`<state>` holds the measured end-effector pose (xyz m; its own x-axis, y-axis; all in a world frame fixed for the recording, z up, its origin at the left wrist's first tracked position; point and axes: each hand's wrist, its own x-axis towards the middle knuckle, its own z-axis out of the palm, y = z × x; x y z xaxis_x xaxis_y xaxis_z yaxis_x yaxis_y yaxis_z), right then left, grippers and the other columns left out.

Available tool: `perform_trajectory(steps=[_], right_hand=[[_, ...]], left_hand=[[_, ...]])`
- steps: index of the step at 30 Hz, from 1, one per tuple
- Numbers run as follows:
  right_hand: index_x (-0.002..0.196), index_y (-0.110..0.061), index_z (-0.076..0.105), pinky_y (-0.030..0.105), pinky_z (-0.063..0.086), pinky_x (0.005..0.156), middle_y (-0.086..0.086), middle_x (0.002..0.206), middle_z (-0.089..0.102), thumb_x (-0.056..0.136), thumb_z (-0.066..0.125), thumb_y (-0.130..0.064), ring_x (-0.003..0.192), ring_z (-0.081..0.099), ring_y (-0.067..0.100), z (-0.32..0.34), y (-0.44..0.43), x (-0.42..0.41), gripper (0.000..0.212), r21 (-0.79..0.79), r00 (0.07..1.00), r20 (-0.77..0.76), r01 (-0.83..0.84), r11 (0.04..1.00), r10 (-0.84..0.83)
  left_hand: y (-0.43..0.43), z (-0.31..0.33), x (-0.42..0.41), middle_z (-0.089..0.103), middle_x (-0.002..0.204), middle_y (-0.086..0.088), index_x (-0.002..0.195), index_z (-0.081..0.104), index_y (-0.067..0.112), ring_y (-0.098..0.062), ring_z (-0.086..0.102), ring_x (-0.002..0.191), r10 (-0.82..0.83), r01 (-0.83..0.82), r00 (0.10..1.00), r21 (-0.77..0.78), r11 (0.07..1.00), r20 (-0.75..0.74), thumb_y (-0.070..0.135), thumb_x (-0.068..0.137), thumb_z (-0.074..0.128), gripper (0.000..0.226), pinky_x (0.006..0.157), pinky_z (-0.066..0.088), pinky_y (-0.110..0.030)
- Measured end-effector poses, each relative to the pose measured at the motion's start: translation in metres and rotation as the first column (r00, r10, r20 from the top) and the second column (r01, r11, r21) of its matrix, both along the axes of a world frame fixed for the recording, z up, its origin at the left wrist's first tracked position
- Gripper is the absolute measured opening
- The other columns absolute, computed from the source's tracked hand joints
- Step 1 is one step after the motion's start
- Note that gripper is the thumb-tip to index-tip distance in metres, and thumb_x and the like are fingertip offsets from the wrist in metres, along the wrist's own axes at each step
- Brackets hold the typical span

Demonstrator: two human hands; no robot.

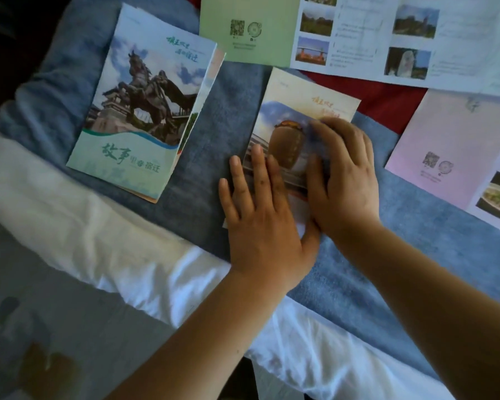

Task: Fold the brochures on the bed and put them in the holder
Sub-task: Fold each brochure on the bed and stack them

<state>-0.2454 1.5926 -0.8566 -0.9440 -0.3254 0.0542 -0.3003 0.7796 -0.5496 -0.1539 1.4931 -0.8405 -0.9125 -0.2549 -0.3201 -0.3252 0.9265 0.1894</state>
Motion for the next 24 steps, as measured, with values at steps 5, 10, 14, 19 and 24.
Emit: perform_trajectory(steps=[5,10,14,19,24], right_hand=[[0.146,-0.006,0.056,0.027,0.017,0.125,0.015,0.156,0.046,0.104,0.054,-0.015,0.150,0.033,0.035,0.002,0.017,-0.014,0.042,0.082,0.983,-0.020,-0.179,0.980,0.181],[0.152,-0.009,0.050,0.047,0.022,0.128,0.013,0.163,0.038,0.107,0.052,-0.020,0.156,0.024,0.035,0.006,0.022,-0.016,0.046,0.076,0.968,0.043,-0.250,0.965,0.248],[0.154,-0.011,0.047,0.053,0.017,0.128,0.010,0.165,0.034,0.108,0.052,-0.017,0.158,0.019,0.029,0.009,0.006,-0.013,0.047,0.026,0.972,0.088,-0.219,0.975,0.216],[0.156,-0.011,0.044,0.047,0.007,0.130,0.010,0.167,0.030,0.109,0.048,-0.016,0.159,0.016,0.028,0.009,-0.046,-0.005,0.047,-0.041,0.971,0.076,-0.225,0.974,0.227],[0.156,-0.014,0.044,0.041,0.000,0.129,0.010,0.167,0.030,0.108,0.048,-0.020,0.158,0.018,0.028,0.010,-0.112,-0.010,0.048,-0.017,0.961,0.048,-0.271,0.962,0.272]], left_hand=[[0.006,0.009,-0.006,-0.011,0.171,-0.018,0.163,0.000,0.002,-0.042,-0.013,0.156,0.064,-0.067,0.996,0.053,0.996,0.056,0.087,0.073,0.047,0.132,0.124,-0.001,-0.063],[-0.002,0.025,-0.010,-0.010,0.172,-0.012,0.164,0.010,0.012,-0.039,-0.003,0.157,0.066,-0.078,0.993,0.133,0.988,0.096,0.075,0.075,0.063,0.122,0.117,0.020,-0.058],[-0.033,0.044,-0.020,-0.001,0.173,-0.009,0.156,0.036,0.021,-0.038,0.010,0.152,-0.026,0.026,1.000,0.125,0.992,-0.003,0.058,0.071,0.076,0.101,0.110,0.023,-0.054],[-0.097,0.057,-0.020,0.010,0.172,-0.009,0.150,0.048,0.021,-0.038,0.019,0.153,-0.142,0.140,0.980,-0.020,0.990,-0.136,0.042,0.069,0.083,0.091,0.109,0.017,-0.049],[-0.166,0.047,-0.012,0.010,0.172,-0.011,0.146,0.053,0.017,-0.040,0.016,0.154,-0.103,0.105,0.987,0.007,0.994,-0.126,0.043,0.072,0.079,0.083,0.113,0.029,-0.062]])
